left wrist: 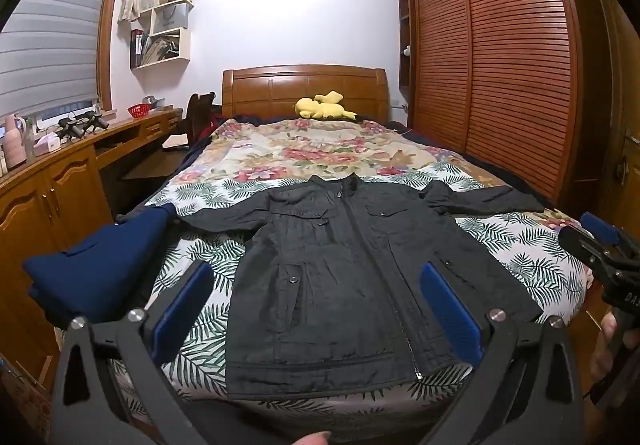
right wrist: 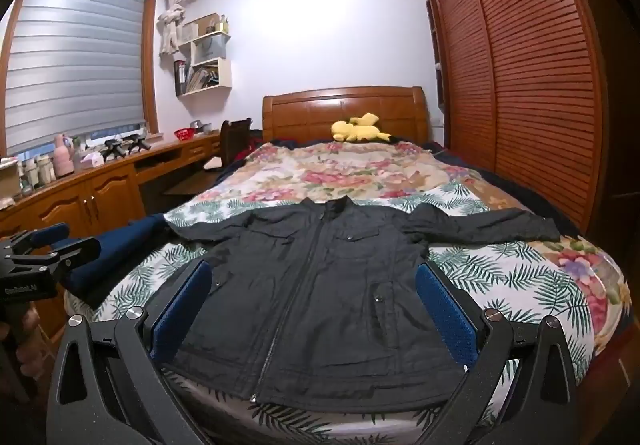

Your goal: Fold large clothes

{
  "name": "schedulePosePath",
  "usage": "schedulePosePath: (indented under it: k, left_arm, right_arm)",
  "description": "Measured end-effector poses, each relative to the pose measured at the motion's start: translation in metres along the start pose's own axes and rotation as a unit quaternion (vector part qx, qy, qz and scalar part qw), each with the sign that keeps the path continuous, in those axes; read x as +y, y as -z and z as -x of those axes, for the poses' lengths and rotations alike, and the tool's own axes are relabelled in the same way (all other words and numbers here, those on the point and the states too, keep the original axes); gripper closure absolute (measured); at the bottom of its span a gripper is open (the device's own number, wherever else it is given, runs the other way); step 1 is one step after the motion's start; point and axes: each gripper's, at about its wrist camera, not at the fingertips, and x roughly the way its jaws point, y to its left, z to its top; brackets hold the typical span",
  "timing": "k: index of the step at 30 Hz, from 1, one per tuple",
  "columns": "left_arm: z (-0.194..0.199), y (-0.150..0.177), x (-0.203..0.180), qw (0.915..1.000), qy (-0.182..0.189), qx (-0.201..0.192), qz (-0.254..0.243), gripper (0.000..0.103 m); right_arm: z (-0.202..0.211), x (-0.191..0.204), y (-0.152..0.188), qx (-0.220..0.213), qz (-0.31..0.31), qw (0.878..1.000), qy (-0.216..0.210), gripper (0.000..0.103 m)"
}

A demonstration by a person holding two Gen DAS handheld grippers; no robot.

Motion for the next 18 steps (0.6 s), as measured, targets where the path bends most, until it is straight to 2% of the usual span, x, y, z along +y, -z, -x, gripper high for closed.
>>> schedulePosePath:
  k: [18]
  left_arm:
    - [0.0030, -0.0023, 0.0022, 1.0000, 0.000, -0.002, 0.000, 0.000]
  right_arm:
    - [0.0020, 0.0010, -0.0021, -0.002, 0.000, 1.000, 0.000, 0.000]
